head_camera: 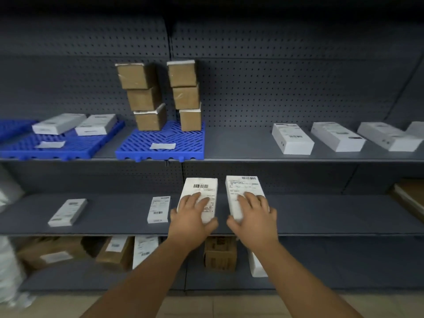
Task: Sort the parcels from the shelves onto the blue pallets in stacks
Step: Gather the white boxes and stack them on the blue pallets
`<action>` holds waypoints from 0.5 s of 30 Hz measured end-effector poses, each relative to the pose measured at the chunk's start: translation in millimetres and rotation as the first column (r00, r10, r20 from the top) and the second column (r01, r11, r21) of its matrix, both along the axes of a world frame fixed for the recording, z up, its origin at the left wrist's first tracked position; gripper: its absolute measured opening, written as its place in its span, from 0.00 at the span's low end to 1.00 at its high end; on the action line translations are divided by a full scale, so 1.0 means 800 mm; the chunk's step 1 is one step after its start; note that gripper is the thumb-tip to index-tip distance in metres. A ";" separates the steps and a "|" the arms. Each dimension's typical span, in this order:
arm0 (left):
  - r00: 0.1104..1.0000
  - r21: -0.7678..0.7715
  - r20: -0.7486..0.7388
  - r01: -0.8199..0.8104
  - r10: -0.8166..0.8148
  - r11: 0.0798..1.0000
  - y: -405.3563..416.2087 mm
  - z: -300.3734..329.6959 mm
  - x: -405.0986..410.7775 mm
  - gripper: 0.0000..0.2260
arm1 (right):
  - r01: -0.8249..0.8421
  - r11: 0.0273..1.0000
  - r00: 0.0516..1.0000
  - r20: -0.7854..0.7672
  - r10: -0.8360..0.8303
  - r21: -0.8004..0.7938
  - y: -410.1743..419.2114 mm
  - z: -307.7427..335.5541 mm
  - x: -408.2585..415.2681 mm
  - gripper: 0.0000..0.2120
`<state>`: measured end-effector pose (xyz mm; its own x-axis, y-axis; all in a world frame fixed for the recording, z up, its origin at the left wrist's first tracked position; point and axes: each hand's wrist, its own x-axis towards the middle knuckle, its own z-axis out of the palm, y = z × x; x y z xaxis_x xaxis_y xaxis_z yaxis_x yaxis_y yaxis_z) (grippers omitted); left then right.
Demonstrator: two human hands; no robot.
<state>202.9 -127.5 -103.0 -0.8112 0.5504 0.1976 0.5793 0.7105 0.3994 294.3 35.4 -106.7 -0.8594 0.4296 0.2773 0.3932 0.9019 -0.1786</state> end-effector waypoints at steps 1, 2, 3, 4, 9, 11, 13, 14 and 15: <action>1.000 0.020 -0.010 -0.008 0.008 1.000 -0.011 0.010 0.001 0.28 | -0.003 1.000 1.000 -0.029 0.003 0.004 -0.011 0.012 0.001 0.35; 1.000 0.038 -0.021 -0.015 0.015 0.999 -0.023 0.020 0.001 0.28 | -0.005 1.000 0.998 -0.060 0.006 0.008 -0.022 0.023 0.001 0.36; 0.999 0.055 -0.029 -0.022 0.024 0.998 -0.034 0.030 0.000 0.28 | -0.009 1.000 0.996 -0.085 0.010 0.012 -0.033 0.033 0.000 0.36; 0.999 0.069 -0.033 -0.030 0.032 0.997 -0.047 0.038 -0.001 0.27 | -0.015 1.000 0.995 -0.100 0.017 0.019 -0.043 0.042 -0.002 0.35; 0.995 0.124 -0.074 -0.052 0.061 0.991 -0.119 0.068 -0.031 0.27 | -0.026 0.998 0.987 -0.158 0.034 0.050 -0.105 0.078 -0.035 0.35; 0.993 0.129 -0.090 -0.060 0.072 0.990 -0.151 0.080 -0.052 0.27 | -0.039 0.998 0.982 -0.181 0.048 0.050 -0.139 0.088 -0.055 0.35; 0.991 0.129 -0.106 -0.071 0.085 0.989 -0.186 0.093 -0.077 0.26 | -0.047 0.998 0.982 -0.184 0.054 0.040 -0.175 0.098 -0.078 0.34; 0.990 0.133 -0.106 -0.074 0.089 0.988 -0.202 0.100 -0.090 0.26 | -0.051 0.998 0.982 -0.180 0.057 0.036 -0.194 0.104 -0.091 0.34; 0.990 0.140 -0.104 -0.077 0.092 0.987 -0.219 0.108 -0.103 0.26 | -0.056 0.998 0.982 -0.178 0.061 0.033 -0.212 0.109 -0.104 0.33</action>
